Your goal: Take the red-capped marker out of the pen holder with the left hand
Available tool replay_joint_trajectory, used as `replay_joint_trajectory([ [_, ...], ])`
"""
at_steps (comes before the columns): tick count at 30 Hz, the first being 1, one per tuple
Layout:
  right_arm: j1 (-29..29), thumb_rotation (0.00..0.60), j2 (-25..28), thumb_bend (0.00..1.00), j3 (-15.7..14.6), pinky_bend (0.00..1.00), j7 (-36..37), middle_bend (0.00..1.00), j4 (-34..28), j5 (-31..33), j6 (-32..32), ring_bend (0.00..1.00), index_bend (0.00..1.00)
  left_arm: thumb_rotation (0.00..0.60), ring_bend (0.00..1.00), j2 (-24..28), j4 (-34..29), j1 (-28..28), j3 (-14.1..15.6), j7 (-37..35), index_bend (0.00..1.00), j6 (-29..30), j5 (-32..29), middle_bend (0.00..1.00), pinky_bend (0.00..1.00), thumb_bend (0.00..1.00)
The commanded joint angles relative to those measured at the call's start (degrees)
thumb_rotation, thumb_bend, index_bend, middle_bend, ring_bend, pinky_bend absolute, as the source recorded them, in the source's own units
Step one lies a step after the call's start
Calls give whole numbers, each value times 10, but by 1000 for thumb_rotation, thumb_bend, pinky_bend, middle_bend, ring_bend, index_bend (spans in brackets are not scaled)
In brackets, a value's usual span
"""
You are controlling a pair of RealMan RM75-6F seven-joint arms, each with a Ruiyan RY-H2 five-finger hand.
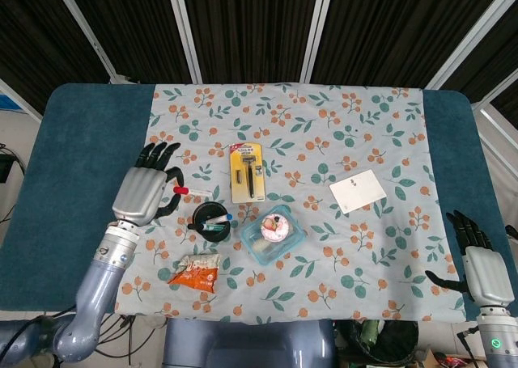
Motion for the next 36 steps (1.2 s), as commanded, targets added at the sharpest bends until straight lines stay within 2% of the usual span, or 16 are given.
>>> replay_joint_trajectory([
  [1, 0, 600, 0, 188, 0, 128, -1, 0, 0, 0, 0, 0, 0, 600, 0, 41, -3, 13, -9, -25, 536, -5, -2, 69, 3, 360],
  [5, 0, 600, 0, 188, -1, 128, -2, 0, -2, 0, 0, 0, 0, 600, 0, 68, 23, 29, 0, -58, 536, -18, -7, 69, 3, 360],
  [9, -1, 600, 0, 188, 0, 128, -4, 0, -3, 2, 0, 0, 0, 600, 0, 70, 61, 41, 16, -87, 536, -35, -13, 69, 3, 359],
  [16, -2, 600, -1, 188, -1, 128, -7, 0, -3, 1, 2, 0, 0, 600, 0, 35, 131, 48, 40, -113, 534, -58, -20, 68, 2, 357],
  [23, -2, 600, -1, 188, 0, 128, -8, 0, -3, 3, 2, 0, 0, 600, 0, -1, 159, 42, 49, -100, 507, -59, -26, 64, 3, 353],
  [30, -2, 600, 0, 188, 0, 128, -5, 0, -3, 1, 3, 0, 0, 600, 0, -24, 158, 37, 49, -90, 371, -48, -17, 24, 2, 232],
  [36, -2, 600, 1, 189, -1, 128, -3, 0, -3, 0, 2, 0, 0, 600, 0, -22, 151, 41, 48, -97, 244, -43, -6, 0, 0, 194],
])
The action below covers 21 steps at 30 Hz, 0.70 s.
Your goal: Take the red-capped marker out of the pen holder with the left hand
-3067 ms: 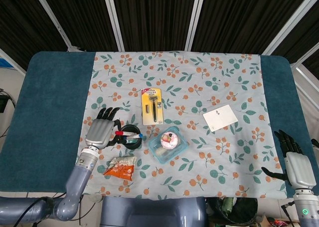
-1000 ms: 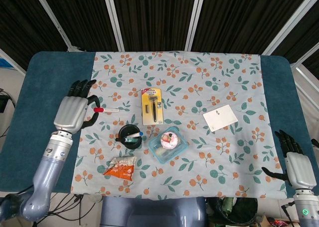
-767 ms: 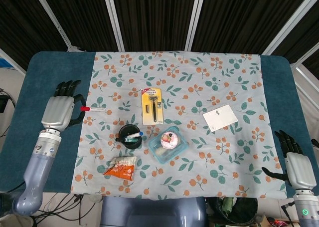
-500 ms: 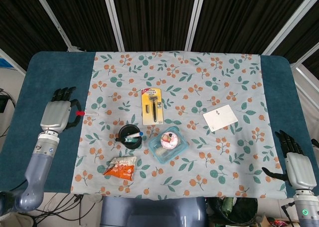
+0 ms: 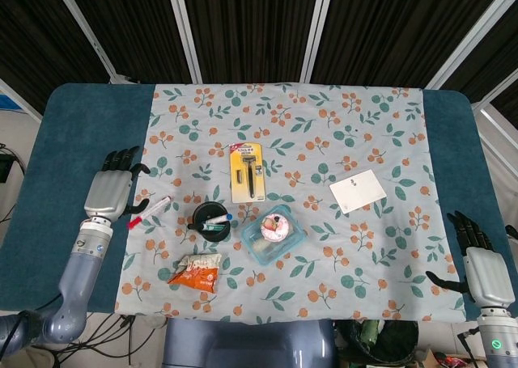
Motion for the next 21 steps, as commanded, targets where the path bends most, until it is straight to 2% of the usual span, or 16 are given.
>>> replay_joint_trajectory([
  [1, 0, 600, 0, 189, 0, 128, 0, 0, 0, 0, 0, 0, 0, 600, 0, 3, -4, 4, 0, -6, 239, 2, 5, 0, 0, 194],
  [5, 0, 600, 0, 189, 0, 128, 0, 0, 0, 0, 0, 0, 0, 600, 0, 18, -16, 17, 8, -28, 177, 5, 28, 0, 0, 184],
  [9, 0, 600, 0, 189, 0, 128, 0, 0, 2, -1, 0, 0, 0, 600, 0, 46, -16, 51, 47, -56, 33, 26, 117, 0, 0, 123],
  [11, 0, 600, 0, 189, 0, 128, -1, 0, 2, -1, 0, 0, 0, 600, 0, 56, -10, 72, 71, -72, 3, 47, 167, 0, 0, 99],
  [15, 0, 600, -2, 187, 0, 128, -3, 0, 5, -6, 5, 0, 0, 600, 0, 74, 7, 131, 123, -120, 0, 100, 252, 0, 0, 63],
  [21, -1, 600, -4, 186, -1, 128, -4, 0, 9, -12, 10, 0, 0, 600, 0, 80, 54, 204, 174, -176, 0, 155, 314, 0, 0, 51],
])
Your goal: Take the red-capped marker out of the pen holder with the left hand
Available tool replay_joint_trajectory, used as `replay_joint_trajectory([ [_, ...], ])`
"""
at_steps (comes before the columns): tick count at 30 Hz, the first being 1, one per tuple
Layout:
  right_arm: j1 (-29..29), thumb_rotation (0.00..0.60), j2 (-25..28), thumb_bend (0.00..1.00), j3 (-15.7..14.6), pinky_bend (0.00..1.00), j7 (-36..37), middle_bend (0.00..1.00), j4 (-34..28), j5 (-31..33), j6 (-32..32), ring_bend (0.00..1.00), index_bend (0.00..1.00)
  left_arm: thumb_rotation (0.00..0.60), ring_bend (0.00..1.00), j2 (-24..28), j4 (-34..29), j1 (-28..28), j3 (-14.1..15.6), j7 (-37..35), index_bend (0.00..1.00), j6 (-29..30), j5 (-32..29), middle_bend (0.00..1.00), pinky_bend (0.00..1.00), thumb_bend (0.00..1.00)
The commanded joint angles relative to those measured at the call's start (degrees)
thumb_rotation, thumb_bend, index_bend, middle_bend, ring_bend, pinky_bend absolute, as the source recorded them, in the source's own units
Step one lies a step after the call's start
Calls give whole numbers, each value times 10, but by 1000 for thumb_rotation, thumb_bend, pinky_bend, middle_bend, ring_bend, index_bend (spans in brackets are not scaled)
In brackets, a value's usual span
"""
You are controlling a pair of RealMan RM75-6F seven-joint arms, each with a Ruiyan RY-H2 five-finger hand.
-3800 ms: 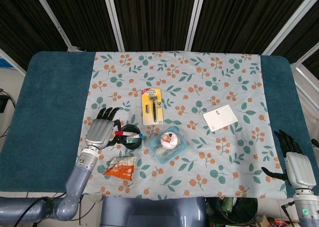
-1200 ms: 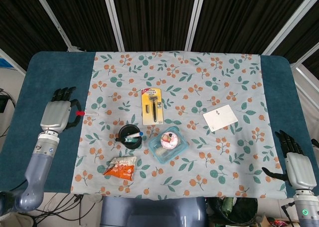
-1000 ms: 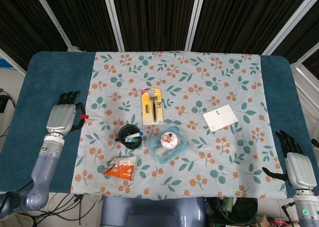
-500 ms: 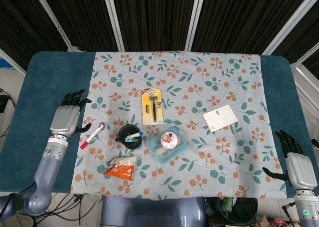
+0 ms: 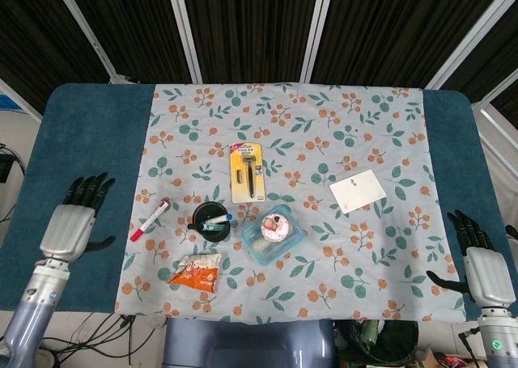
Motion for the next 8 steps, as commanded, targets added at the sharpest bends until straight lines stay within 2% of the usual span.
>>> replay_joint_trajectory([
  [1, 0, 600, -1, 186, 0, 128, -1, 0, 1, -2, 2, 0, 0, 600, 0, 8, 41, 47, 34, -35, 0, 40, 38, 0, 0, 51],
  [8, -1, 600, -3, 186, -2, 128, -4, 0, 3, -6, 4, 0, 0, 600, 0, 8, 62, 77, 33, -65, 0, 55, 57, 0, 0, 51],
])
